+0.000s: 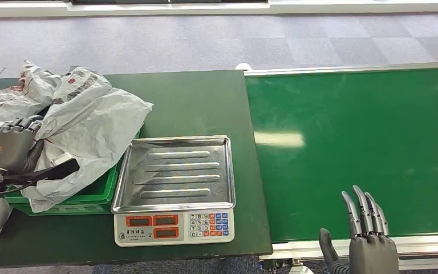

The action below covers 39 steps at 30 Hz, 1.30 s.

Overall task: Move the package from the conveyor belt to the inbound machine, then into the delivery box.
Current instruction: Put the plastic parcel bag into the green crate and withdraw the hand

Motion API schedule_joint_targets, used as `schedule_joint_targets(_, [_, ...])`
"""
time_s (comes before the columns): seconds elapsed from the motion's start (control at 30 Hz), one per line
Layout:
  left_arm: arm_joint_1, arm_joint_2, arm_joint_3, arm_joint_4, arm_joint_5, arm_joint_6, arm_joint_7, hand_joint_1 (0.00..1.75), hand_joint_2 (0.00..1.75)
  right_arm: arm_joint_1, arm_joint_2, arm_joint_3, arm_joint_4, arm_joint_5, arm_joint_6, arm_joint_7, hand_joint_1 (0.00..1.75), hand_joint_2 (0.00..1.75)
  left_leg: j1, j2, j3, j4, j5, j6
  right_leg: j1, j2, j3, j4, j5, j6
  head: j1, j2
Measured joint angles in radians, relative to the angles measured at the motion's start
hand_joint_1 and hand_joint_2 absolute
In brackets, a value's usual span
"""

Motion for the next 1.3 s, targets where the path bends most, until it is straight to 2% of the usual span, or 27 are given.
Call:
schedule_joint_targets(0.67, [0.013, -0.023, 0.024, 0.009, -0.001, 0.000, 0.001, 1.75, 1.75, -0.001, 0.009, 0.000, 0.000, 0.000, 0.000, -0.003, 0.00, 1.75, 0.000, 0.000, -0.002, 0.000, 0.000, 0.000, 0.000, -0.001, 0.000, 0.000, 0.000, 0.000, 0.000, 0.000])
schedule_joint_targets(0.87, [0.036, -0.034, 0.065, 0.030, -0.018, 0.009, 0.011, 1.75, 1.75, -0.004, 0.012, 0.000, 0.002, 0.005, 0.004, -0.011, 0.00, 1.75, 0.000, 0.001, -0.007, 0.000, -0.001, 0.000, 0.000, 0.000, 0.000, 0.000, 0.000, 0.000, 0.000, 0.000])
schedule_joint_targets(0.9, [0.041, -0.035, 0.073, 0.037, -0.034, 0.017, 0.013, 1.58, 1.75, -0.005, 0.012, -0.001, 0.004, 0.005, 0.005, -0.012, 0.00, 1.75, 0.000, 0.001, -0.007, 0.000, -0.001, 0.000, 0.000, 0.000, 0.000, 0.000, 0.000, 0.000, 0.000, 0.000])
schedule_joint_targets(0.97, [0.047, -0.039, 0.089, 0.058, -0.066, 0.029, 0.018, 0.70, 1.75, -0.006, 0.014, -0.003, 0.007, 0.004, 0.006, -0.013, 0.00, 1.75, 0.000, 0.001, -0.006, 0.000, -0.001, 0.000, 0.000, 0.000, 0.000, 0.000, 0.000, 0.000, 0.000, 0.000])
schedule_joint_targets(1.0, [0.048, -0.041, 0.097, 0.072, -0.077, 0.032, 0.018, 0.27, 1.31, -0.007, 0.014, -0.003, 0.009, 0.003, 0.006, -0.013, 0.00, 1.75, 0.000, 0.000, -0.006, 0.000, -0.001, 0.000, 0.000, 0.000, 0.000, 0.000, 0.000, 0.000, 0.000, 0.000])
schedule_joint_targets(1.03, [0.049, -0.045, 0.103, 0.087, -0.086, 0.034, 0.017, 0.00, 0.87, -0.008, 0.015, -0.004, 0.011, 0.003, 0.006, -0.013, 0.00, 1.75, 0.000, 0.001, -0.006, 0.000, -0.001, 0.000, 0.000, 0.000, -0.001, 0.000, 0.000, 0.000, 0.000, 0.000])
schedule_joint_targets(1.1, [0.049, -0.055, 0.111, 0.117, -0.104, 0.044, 0.018, 0.00, 0.00, -0.010, 0.014, -0.004, 0.015, 0.002, 0.007, -0.014, 0.00, 1.75, 0.000, 0.000, -0.003, 0.000, -0.001, 0.000, 0.000, 0.000, -0.001, 0.000, 0.000, 0.000, 0.000, 0.000])
schedule_joint_targets(1.2, [0.039, -0.087, 0.114, 0.148, -0.113, 0.096, 0.046, 0.00, 0.00, -0.012, 0.015, -0.005, 0.017, 0.006, 0.014, -0.016, 0.00, 1.75, 0.000, -0.001, 0.000, 0.000, -0.001, 0.000, 0.000, -0.001, 0.000, 0.000, 0.000, 0.000, 0.000, 0.000])
schedule_joint_targets(1.3, [0.016, -0.135, 0.150, 0.143, 0.000, 0.215, 0.095, 0.00, 0.00, -0.015, 0.022, -0.005, 0.018, 0.021, 0.018, -0.015, 0.00, 1.75, 0.000, -0.001, -0.001, 0.001, 0.000, 0.000, 0.000, -0.001, 0.000, 0.000, 0.000, 0.000, 0.000, 0.000])
